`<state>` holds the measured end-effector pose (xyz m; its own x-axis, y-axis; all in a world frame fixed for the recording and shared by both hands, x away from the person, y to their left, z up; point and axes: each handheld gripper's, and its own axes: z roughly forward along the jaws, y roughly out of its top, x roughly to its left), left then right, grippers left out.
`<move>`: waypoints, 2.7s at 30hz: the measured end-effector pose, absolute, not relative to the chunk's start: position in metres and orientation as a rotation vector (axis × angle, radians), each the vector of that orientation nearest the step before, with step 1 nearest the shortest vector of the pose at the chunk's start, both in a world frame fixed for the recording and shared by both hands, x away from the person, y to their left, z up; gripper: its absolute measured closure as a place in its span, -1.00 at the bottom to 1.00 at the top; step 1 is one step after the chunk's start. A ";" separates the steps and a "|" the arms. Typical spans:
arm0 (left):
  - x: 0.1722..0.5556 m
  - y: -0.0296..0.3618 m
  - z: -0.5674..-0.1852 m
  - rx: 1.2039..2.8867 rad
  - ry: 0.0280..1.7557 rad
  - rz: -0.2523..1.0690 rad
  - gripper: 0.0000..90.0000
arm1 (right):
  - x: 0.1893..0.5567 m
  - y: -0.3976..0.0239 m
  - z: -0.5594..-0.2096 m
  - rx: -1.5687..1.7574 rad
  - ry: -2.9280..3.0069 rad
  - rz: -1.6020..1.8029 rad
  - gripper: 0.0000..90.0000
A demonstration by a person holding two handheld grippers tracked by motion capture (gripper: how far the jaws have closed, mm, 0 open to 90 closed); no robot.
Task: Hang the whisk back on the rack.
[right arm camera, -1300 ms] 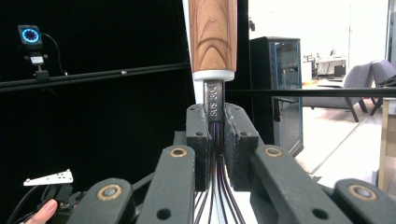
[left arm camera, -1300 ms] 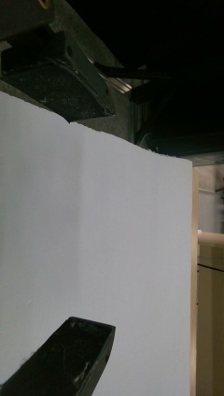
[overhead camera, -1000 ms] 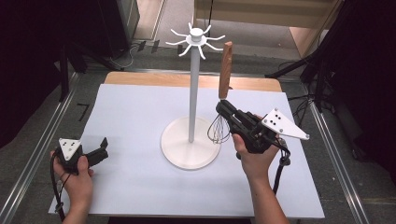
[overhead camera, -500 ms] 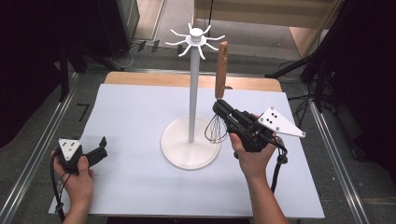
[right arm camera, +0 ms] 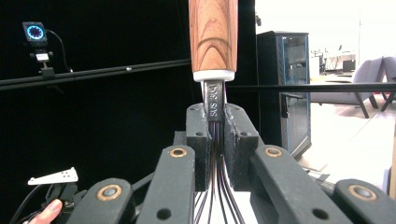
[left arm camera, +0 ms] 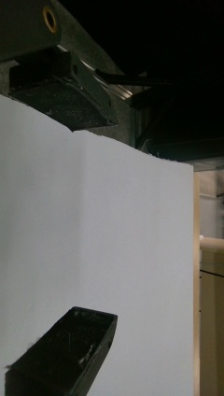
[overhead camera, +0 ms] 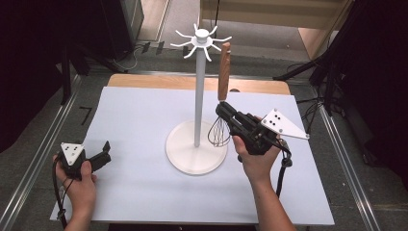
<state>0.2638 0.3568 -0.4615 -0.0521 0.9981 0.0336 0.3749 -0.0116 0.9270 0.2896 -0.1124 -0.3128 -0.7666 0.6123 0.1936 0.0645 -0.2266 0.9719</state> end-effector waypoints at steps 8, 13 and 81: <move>0.263 0.357 -0.462 1.472 1.522 1.061 -0.85 | 0.292 -0.110 -0.314 0.802 1.665 2.055 0.85; 0.264 0.357 -0.462 1.475 1.522 1.062 -0.85 | 0.292 -0.109 -0.315 0.798 1.660 2.051 0.85; 0.268 0.357 -0.462 1.502 1.551 1.037 -0.85 | 0.315 -0.140 -0.361 0.966 1.613 1.746 -0.11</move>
